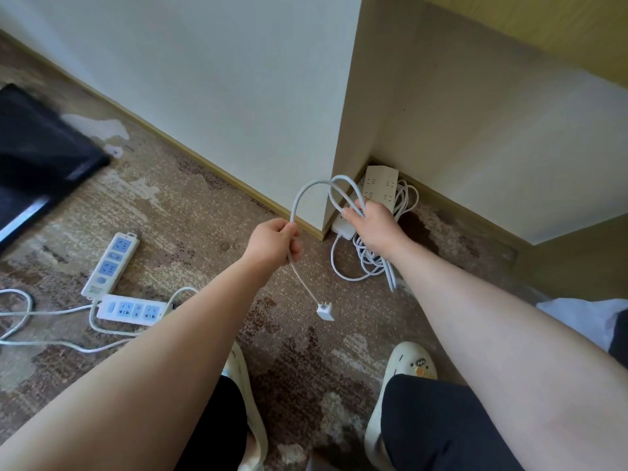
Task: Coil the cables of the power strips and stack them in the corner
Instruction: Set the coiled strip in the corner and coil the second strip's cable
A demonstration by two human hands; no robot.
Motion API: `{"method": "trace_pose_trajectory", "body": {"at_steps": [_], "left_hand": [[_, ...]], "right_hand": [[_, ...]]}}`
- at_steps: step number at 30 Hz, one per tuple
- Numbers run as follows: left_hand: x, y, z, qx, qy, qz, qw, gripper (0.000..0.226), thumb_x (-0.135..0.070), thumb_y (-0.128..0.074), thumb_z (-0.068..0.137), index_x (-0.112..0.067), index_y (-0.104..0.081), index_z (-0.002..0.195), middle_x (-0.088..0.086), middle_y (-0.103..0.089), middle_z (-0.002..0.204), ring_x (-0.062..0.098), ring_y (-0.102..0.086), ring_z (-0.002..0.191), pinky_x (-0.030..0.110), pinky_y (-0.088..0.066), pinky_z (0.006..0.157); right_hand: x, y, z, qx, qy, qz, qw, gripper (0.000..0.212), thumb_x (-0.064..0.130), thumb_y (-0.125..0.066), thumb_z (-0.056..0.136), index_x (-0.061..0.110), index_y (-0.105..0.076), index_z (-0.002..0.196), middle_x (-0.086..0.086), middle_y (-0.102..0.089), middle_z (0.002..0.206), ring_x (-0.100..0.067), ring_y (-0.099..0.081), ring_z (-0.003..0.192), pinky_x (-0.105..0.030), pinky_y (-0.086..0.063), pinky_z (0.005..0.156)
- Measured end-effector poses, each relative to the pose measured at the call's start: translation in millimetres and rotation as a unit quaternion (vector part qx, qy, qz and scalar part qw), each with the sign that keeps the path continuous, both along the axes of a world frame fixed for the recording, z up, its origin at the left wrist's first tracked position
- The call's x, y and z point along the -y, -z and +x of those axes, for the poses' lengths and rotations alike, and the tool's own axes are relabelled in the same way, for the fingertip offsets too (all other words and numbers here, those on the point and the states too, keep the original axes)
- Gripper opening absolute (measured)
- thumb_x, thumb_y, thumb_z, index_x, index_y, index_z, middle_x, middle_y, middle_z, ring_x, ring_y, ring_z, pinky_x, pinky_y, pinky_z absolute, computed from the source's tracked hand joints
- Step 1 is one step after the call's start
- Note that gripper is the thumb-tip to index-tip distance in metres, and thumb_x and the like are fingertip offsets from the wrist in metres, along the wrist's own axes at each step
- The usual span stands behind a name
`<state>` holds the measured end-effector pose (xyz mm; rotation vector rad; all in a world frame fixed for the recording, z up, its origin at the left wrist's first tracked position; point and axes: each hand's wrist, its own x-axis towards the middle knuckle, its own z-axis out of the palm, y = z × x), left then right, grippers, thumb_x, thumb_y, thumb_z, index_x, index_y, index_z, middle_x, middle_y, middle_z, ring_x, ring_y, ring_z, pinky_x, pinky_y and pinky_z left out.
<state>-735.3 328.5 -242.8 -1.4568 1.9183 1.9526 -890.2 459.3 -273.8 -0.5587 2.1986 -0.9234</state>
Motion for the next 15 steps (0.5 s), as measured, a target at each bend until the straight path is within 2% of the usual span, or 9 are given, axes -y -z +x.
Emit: {"method": "trace_pose_trajectory", "body": {"at_steps": [3,5,9,12,15], "left_hand": [[16,5,9,0.053,0.071,-0.013,0.996,0.018,-0.013,-0.046,0.1,-0.005,-0.062,0.095,0.011,-0.062,0.074,0.023,-0.061,0.069,0.038,-0.057,0.074],[27,6,16,0.062,0.091,-0.005,0.994,0.018,-0.013,-0.046,0.1,-0.005,-0.062,0.096,0.01,-0.062,0.075,0.023,-0.061,0.071,0.038,-0.056,0.076],[28,2,15,0.02,0.043,0.015,0.999,0.017,-0.017,-0.048,0.099,-0.009,-0.061,0.091,0.005,-0.064,0.074,0.02,-0.063,0.071,0.033,-0.056,0.067],[16,-1,4,-0.023,-0.005,0.06,0.998,0.019,-0.018,-0.048,0.1,-0.009,-0.061,0.09,0.004,-0.066,0.075,0.021,-0.067,0.073,0.033,-0.057,0.065],[5,-2,-7,-0.05,-0.029,0.094,0.994,0.019,-0.015,-0.05,0.1,-0.004,-0.063,0.092,0.011,-0.068,0.083,0.024,-0.069,0.078,0.035,-0.06,0.07]], "right_hand": [[0,-5,-4,-0.003,-0.015,-0.014,1.0,0.025,0.035,-0.05,0.103,0.016,-0.055,0.087,0.002,-0.043,0.067,-0.013,-0.04,0.054,-0.027,-0.033,0.049],[0,-6,-5,-0.003,-0.019,-0.018,1.0,0.026,0.035,-0.05,0.103,0.016,-0.054,0.086,0.002,-0.043,0.066,-0.012,-0.039,0.053,-0.026,-0.033,0.049],[7,-7,1,0.012,-0.022,-0.032,0.999,0.024,0.034,-0.054,0.102,0.016,-0.054,0.085,0.001,-0.047,0.067,-0.013,-0.044,0.058,-0.029,-0.036,0.055],[10,-8,8,0.026,-0.036,-0.051,0.998,0.024,0.034,-0.067,0.093,0.016,-0.059,0.08,-0.002,-0.054,0.072,-0.017,-0.051,0.068,-0.033,-0.042,0.066],[9,-9,11,0.054,-0.07,-0.066,0.994,0.02,0.034,-0.078,0.084,0.017,-0.068,0.081,-0.004,-0.068,0.081,-0.022,-0.065,0.083,-0.036,-0.049,0.081]]}}
